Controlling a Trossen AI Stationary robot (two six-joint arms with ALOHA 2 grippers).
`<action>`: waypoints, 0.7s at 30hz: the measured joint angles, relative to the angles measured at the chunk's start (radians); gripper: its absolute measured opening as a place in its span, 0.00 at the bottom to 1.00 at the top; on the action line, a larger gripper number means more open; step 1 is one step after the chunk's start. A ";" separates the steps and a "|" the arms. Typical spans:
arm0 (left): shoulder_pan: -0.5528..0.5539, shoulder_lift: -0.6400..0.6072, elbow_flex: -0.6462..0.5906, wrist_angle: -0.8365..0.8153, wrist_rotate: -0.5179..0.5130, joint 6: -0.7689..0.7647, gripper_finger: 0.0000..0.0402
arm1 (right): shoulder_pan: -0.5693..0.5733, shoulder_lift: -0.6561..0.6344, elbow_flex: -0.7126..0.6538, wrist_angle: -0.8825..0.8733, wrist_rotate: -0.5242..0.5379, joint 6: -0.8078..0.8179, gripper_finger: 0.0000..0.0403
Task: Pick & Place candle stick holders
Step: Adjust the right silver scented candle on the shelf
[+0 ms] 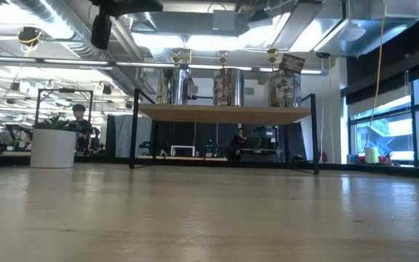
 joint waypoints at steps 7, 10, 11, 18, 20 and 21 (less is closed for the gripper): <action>0.074 0.004 0.028 0.093 0.017 0.049 0.00 | -0.019 -0.423 -0.535 0.452 -0.084 0.031 0.99; 0.121 0.003 0.070 0.090 0.070 0.090 0.00 | -0.050 -0.535 -0.634 0.505 -0.127 0.065 0.99; 0.138 0.004 0.084 0.086 0.086 0.104 0.00 | -0.062 -0.564 -0.660 0.523 -0.143 0.077 0.99; 0.289 0.041 0.203 -0.025 0.223 0.214 0.00 | -0.198 -0.743 -0.821 0.608 -0.314 0.106 0.99; 0.347 0.059 0.239 -0.092 0.293 0.219 0.00 | -0.261 -0.809 -0.870 0.602 -0.371 0.109 0.99; 0.379 0.066 0.253 -0.125 0.332 0.220 0.00 | -0.293 -0.849 -0.899 0.590 -0.386 0.123 0.99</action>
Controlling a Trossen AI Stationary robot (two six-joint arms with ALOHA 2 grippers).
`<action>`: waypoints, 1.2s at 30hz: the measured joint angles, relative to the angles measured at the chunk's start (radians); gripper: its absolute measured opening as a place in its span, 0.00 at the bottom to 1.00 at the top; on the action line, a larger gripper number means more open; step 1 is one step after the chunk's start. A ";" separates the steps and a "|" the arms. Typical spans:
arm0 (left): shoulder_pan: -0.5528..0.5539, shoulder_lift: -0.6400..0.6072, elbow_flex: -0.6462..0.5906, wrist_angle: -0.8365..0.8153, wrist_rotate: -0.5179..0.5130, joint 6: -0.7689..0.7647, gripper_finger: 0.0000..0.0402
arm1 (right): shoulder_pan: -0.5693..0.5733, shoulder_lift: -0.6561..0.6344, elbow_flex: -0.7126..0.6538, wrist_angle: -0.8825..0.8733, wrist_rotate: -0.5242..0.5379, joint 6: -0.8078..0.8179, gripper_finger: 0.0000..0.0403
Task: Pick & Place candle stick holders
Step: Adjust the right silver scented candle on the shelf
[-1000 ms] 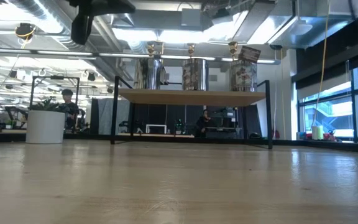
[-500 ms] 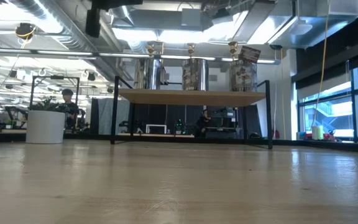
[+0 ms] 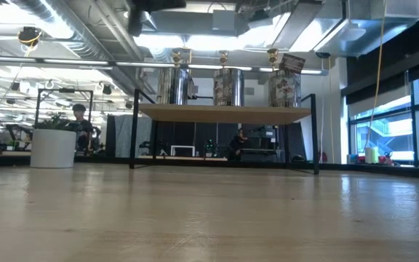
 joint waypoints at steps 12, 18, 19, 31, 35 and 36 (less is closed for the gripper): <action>0.284 0.149 0.200 -0.245 0.496 0.205 0.00 | -0.143 -0.220 -0.195 -0.035 -0.053 0.202 0.99; 0.361 0.260 0.339 -0.474 0.629 0.450 0.00 | -0.139 -0.218 -0.196 -0.025 -0.066 0.249 0.99; 0.368 0.275 0.353 -0.499 0.639 0.473 0.00 | -0.139 -0.219 -0.196 -0.027 -0.078 0.252 0.99; 0.380 0.373 0.451 -0.457 0.730 0.562 0.00 | -0.209 -0.186 -0.196 -0.030 -0.284 0.227 0.99; 0.379 0.388 0.451 -0.455 0.737 0.564 0.00 | -0.252 -0.192 -0.196 -0.027 -0.356 0.180 0.99; 0.381 0.392 0.451 -0.454 0.739 0.561 0.00 | -0.263 -0.193 -0.199 -0.023 -0.357 0.172 0.99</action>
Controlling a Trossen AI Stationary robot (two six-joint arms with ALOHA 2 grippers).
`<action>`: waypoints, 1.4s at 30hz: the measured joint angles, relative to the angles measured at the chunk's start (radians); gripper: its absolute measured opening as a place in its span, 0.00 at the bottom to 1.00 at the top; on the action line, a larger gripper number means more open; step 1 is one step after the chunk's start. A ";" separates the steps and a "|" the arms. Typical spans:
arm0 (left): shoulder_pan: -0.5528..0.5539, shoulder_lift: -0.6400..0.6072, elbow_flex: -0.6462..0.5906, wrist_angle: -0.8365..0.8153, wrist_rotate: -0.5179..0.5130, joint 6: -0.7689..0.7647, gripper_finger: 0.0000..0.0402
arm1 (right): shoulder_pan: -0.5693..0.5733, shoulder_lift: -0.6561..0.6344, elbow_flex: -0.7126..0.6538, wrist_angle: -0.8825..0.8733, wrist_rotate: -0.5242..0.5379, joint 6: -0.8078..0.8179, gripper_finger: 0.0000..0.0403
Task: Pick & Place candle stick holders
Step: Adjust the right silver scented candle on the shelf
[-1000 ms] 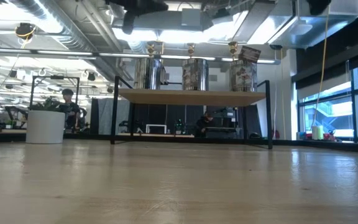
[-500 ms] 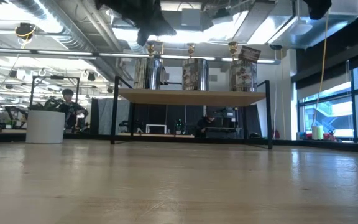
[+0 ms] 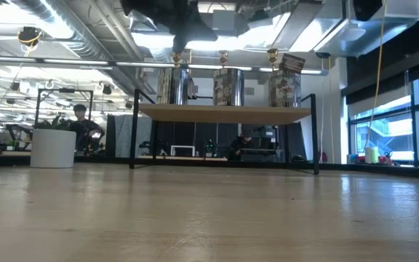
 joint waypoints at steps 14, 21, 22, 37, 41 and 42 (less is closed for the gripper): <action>0.034 0.010 0.000 0.068 0.054 -0.055 0.00 | -0.112 -0.144 -0.328 0.430 -0.092 0.076 0.99; 0.049 0.024 0.000 0.061 0.062 -0.057 0.00 | -0.130 -0.209 -0.425 0.461 -0.094 0.137 0.99; 0.048 0.027 0.000 0.068 0.077 -0.058 0.00 | -0.135 -0.214 -0.434 0.474 -0.094 0.147 0.99; -0.033 0.169 0.062 0.321 0.166 -0.194 0.00 | -0.209 -0.215 -0.456 0.348 0.017 0.223 0.99; -0.064 0.271 0.207 0.270 0.142 -0.135 0.00 | -0.226 -0.214 -0.456 0.349 0.035 0.223 0.99; -0.070 0.301 0.251 0.241 0.118 -0.115 0.00 | -0.232 -0.214 -0.456 0.349 0.036 0.223 0.99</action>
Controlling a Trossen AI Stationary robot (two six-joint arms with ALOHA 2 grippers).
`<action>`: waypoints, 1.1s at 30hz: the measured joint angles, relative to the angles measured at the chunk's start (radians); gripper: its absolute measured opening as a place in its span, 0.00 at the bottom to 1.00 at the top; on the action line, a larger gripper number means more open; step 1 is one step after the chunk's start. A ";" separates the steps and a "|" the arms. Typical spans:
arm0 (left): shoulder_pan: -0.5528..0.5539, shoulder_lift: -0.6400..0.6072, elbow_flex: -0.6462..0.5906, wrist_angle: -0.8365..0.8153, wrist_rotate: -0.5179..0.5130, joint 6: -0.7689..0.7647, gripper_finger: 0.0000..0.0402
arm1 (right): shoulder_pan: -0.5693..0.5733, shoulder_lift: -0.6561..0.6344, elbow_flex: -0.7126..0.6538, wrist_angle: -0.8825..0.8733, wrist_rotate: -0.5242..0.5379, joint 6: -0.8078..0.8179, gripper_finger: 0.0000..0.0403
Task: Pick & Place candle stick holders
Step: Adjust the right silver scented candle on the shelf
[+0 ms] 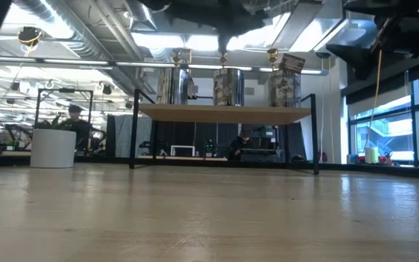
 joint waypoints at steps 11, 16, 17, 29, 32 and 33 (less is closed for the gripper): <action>-0.008 0.200 0.268 -0.236 -0.156 0.184 0.00 | -0.013 0.000 0.000 0.006 -0.013 0.003 0.99; -0.035 0.209 0.286 -0.244 -0.237 0.268 0.00 | -0.013 0.000 0.001 0.007 -0.016 0.000 0.99; -0.041 0.209 0.286 -0.248 -0.249 0.282 0.00 | -0.013 0.000 0.001 0.006 -0.016 0.000 0.99; -0.063 0.239 0.287 -0.225 -0.310 0.312 0.00 | -0.012 0.000 0.001 0.006 -0.020 0.006 0.99; -0.063 0.246 0.287 -0.182 -0.306 0.309 0.00 | -0.012 0.000 0.001 0.005 -0.027 0.008 0.99; -0.062 0.246 0.287 -0.183 -0.297 0.301 0.00 | -0.012 0.000 0.001 0.005 -0.029 0.012 0.99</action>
